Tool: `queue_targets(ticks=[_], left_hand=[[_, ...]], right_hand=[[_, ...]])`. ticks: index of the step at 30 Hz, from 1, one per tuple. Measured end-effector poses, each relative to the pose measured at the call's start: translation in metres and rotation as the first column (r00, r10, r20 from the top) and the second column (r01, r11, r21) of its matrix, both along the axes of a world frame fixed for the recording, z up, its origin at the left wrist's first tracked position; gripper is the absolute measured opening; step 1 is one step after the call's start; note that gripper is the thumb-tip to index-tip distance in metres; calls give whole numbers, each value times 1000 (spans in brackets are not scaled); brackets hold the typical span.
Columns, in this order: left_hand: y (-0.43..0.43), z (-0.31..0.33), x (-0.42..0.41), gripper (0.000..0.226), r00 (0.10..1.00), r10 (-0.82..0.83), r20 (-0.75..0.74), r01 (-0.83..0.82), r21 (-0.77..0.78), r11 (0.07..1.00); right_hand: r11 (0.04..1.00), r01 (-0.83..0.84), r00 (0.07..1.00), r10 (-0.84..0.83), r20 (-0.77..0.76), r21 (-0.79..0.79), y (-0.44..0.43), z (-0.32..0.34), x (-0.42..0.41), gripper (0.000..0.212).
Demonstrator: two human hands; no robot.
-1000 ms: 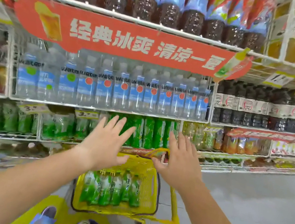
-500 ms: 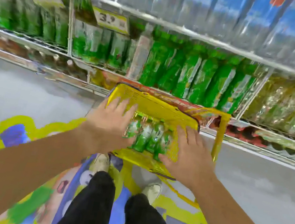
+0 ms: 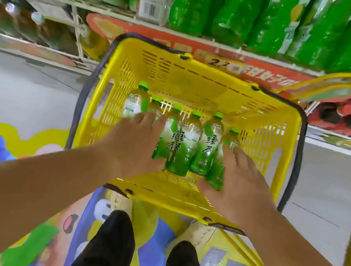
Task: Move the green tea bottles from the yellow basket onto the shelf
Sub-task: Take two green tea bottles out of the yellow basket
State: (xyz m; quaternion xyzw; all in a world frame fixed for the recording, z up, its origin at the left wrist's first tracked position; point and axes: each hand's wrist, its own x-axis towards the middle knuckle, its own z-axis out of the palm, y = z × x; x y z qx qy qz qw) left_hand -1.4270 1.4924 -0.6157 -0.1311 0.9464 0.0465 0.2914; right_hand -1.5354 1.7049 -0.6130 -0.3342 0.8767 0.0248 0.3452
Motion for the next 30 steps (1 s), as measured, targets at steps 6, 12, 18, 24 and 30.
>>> queue_targets(ticks=[6, 12, 18, 24, 30], left_hand=[[-2, -73, -9, 103, 996, -77, 35, 78, -32, 996], [3, -116, -15, 105, 944, 323, 63, -328, 275, 904], [16, -133, -25, 60, 822, 564, 75, -556, 316, 768], [25, -147, -34, 64, 759, 643, 101, -638, 309, 706], [30, -154, -27, 87, 655, 742, 142, -726, 388, 567]], right_hand=[[1000, 11, 1000, -11, 14, 17, -12, -67, -4, 100], [971, 240, 967, -239, 90, -2, -22, -118, -10, 92], [848, 529, 844, -522, 125, -34, -40, -153, -11, 63], [741, 671, 738, -664, 121, -22, -52, -178, -20, 45], [745, 667, 741, -665, 92, 10, -57, -179, -18, 56]])
